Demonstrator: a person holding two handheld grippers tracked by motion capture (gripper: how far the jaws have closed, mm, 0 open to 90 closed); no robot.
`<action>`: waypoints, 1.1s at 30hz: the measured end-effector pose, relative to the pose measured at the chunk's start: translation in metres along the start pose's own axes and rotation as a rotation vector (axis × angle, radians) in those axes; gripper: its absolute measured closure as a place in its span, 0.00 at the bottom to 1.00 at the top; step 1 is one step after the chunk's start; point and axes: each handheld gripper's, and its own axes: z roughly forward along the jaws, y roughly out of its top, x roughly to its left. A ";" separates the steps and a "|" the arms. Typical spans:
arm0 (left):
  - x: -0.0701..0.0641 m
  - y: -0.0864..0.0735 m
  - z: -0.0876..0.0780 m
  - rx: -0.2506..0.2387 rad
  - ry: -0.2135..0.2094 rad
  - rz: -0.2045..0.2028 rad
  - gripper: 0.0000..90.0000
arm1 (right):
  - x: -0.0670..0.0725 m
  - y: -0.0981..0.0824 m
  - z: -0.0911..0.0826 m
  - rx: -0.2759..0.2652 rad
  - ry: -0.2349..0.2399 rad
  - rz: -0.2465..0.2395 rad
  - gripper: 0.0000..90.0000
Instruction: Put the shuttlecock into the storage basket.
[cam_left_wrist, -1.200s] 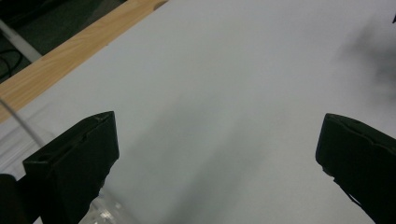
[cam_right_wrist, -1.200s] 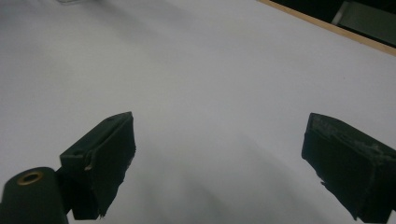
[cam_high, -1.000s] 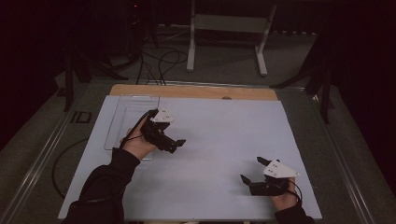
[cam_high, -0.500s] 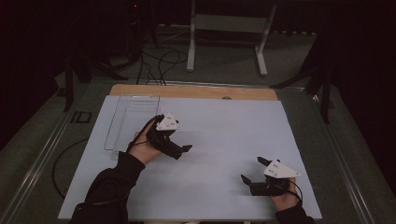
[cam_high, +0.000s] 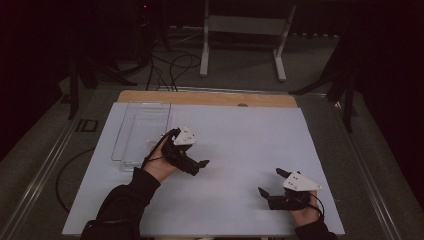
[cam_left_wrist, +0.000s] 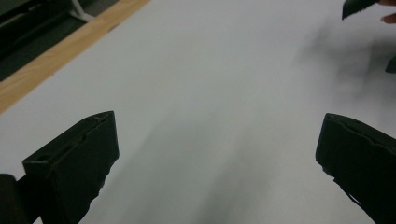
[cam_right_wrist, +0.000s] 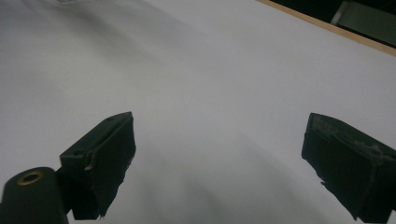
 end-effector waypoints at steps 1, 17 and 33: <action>0.000 0.000 0.000 0.000 0.000 0.000 0.00 | 0.000 0.000 0.000 0.000 0.000 0.000 0.11; -0.017 -0.008 0.000 -0.013 -0.040 0.030 0.00 | 0.001 0.000 -0.001 0.000 -0.002 0.000 0.11; -0.023 -0.032 -0.005 0.018 -0.057 0.013 0.00 | 0.001 0.000 -0.001 0.002 -0.003 0.002 0.11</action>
